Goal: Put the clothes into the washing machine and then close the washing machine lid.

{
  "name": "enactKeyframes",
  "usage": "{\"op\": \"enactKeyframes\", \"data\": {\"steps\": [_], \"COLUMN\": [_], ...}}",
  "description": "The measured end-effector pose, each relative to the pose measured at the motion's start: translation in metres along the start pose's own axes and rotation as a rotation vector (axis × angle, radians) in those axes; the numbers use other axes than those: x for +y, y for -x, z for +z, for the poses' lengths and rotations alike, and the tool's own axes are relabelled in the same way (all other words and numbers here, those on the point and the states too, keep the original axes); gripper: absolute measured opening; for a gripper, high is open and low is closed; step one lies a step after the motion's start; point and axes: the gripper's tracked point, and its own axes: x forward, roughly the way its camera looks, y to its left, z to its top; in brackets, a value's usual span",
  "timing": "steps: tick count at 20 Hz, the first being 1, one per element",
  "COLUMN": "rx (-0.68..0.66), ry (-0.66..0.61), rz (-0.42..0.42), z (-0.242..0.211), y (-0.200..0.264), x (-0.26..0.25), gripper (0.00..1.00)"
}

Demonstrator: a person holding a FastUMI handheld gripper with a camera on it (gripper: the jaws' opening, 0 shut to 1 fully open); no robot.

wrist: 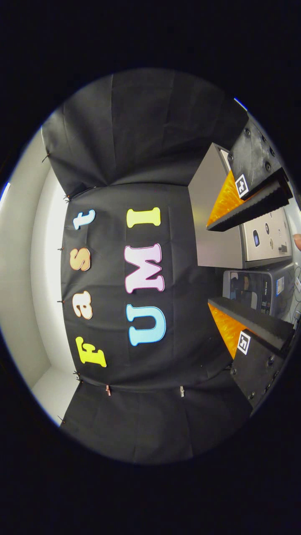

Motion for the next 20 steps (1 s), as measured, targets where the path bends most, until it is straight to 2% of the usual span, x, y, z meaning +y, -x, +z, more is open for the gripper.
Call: {"op": "enactKeyframes", "data": {"steps": [6,10,20], "rx": [-0.069,-0.034,-0.015], "ry": [0.040,-0.042,-0.021], "rz": [-0.114,-0.083,-0.090], "z": [0.005,-0.008,-0.026], "y": [-0.017,-0.017,-0.023], "x": [-0.035,-0.028,-0.018], "gripper": [0.99,1.00,1.00]}}
